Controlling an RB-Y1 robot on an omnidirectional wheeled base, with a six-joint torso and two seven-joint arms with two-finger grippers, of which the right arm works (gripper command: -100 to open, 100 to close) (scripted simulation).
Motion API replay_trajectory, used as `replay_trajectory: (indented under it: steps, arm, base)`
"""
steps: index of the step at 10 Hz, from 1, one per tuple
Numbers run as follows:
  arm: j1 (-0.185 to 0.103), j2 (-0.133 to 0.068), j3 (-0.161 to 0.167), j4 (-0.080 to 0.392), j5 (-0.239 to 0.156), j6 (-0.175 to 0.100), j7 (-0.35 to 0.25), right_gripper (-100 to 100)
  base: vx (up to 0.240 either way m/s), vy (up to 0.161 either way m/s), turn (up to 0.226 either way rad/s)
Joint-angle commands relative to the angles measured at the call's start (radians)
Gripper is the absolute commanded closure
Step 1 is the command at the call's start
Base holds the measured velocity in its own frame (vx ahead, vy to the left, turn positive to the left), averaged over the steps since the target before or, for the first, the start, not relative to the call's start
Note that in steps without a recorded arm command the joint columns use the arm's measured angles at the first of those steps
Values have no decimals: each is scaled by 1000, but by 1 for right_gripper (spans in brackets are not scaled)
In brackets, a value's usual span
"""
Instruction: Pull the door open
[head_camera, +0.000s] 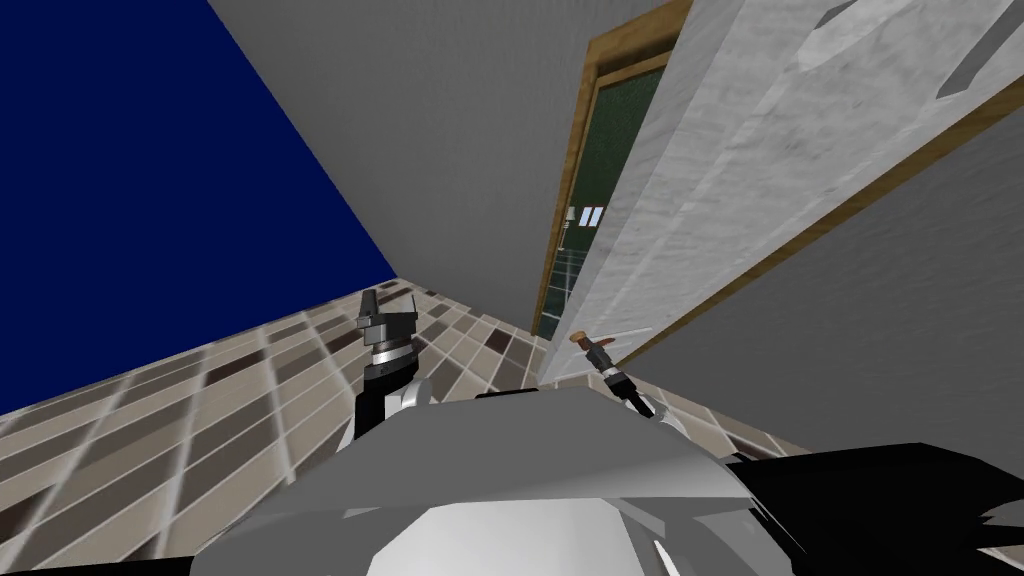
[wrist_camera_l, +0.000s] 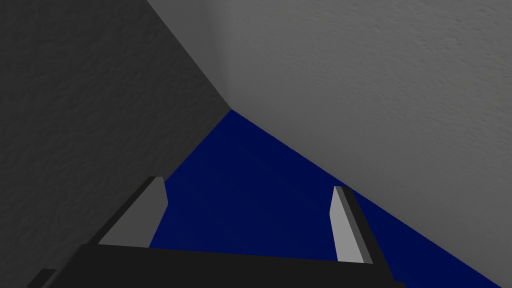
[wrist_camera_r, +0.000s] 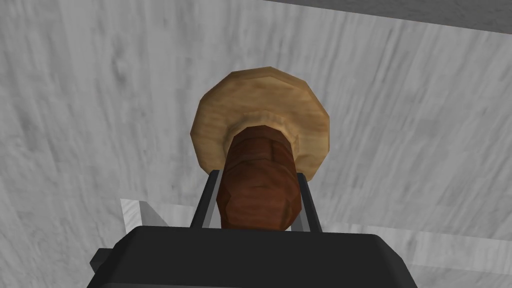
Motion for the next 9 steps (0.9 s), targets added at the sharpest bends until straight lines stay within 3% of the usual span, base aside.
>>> replay_trajectory:
  steps: [1,2,3,9]
  arm:
    - [-3,-13,-2,20,-2,-21,-5,100]
    - [-1,-16,-1,24,-2,-27,-7,100]
    - [3,-9,3,7,0,-15,-7,100]
    - [8,-25,11,51,1,-73,-19,100]
  base:
    - [-235,-73,139]
    - [-198,-59,84]
    - [-78,-22,16]
    - [-188,-84,171]
